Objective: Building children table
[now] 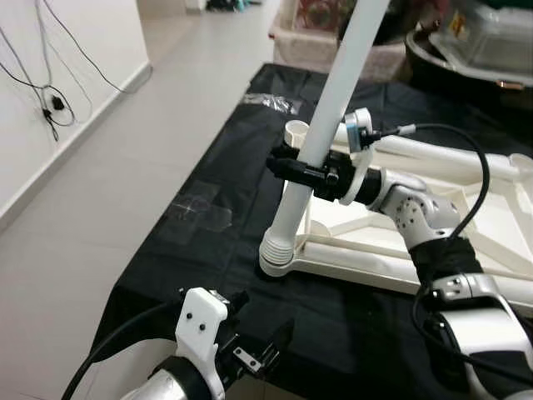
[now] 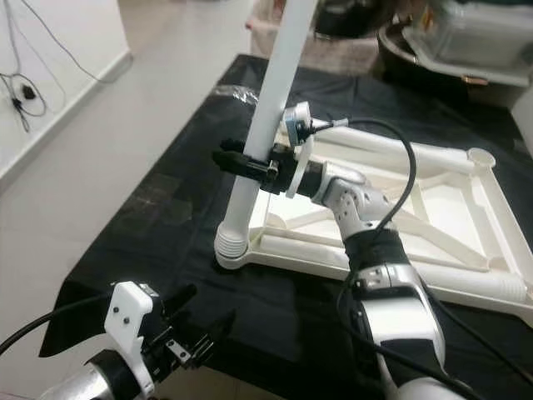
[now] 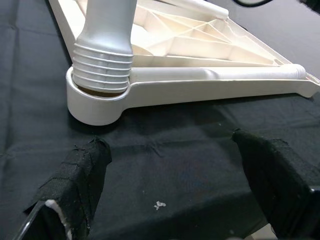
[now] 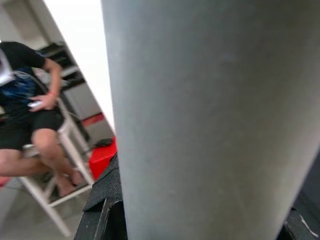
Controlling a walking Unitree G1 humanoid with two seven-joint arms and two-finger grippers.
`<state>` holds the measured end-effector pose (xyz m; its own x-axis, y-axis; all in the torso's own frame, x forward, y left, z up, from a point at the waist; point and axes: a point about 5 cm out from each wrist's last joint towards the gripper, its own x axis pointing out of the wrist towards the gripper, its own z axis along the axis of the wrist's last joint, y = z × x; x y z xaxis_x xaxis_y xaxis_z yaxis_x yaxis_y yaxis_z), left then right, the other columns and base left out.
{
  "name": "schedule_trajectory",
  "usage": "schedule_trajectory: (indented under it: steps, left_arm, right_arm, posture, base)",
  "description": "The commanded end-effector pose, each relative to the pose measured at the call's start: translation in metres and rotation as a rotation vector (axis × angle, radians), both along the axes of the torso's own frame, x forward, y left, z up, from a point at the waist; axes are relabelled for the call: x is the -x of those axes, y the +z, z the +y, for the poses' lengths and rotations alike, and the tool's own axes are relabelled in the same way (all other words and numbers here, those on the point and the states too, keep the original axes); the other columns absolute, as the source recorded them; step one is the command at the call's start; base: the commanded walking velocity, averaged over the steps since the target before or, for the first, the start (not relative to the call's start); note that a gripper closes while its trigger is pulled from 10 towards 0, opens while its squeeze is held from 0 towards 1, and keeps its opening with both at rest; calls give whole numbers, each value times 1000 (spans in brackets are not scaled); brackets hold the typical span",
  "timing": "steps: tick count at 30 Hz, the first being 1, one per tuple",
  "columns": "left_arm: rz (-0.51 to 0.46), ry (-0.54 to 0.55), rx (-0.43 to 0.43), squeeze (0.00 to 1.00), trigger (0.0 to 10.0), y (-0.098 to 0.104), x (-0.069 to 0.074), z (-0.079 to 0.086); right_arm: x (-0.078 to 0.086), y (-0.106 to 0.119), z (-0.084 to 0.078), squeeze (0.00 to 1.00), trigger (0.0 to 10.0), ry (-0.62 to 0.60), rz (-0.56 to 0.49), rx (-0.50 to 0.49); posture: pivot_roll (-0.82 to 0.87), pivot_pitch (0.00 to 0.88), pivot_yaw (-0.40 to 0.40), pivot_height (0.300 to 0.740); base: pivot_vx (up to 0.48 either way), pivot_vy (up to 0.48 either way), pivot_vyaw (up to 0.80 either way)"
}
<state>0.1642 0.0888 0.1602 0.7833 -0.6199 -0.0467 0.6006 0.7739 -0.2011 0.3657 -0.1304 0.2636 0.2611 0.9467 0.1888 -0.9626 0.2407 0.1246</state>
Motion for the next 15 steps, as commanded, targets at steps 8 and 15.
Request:
schedule_trajectory:
  steps: [8,15]
  left_arm:
    - [39,-21,-20,0,10000,1,13,0]
    - [44,-24,-32,0,10000,1,13,0]
  right_arm:
    - [-1,-2,11,0,10000,116,-70,54]
    - [3,2,20,0,10000,194,-171,154]
  posture:
    - [125,279,-74,740]
    - [129,279,-73,740]
  base:
    - [0,0,0]
    - [0,0,0]
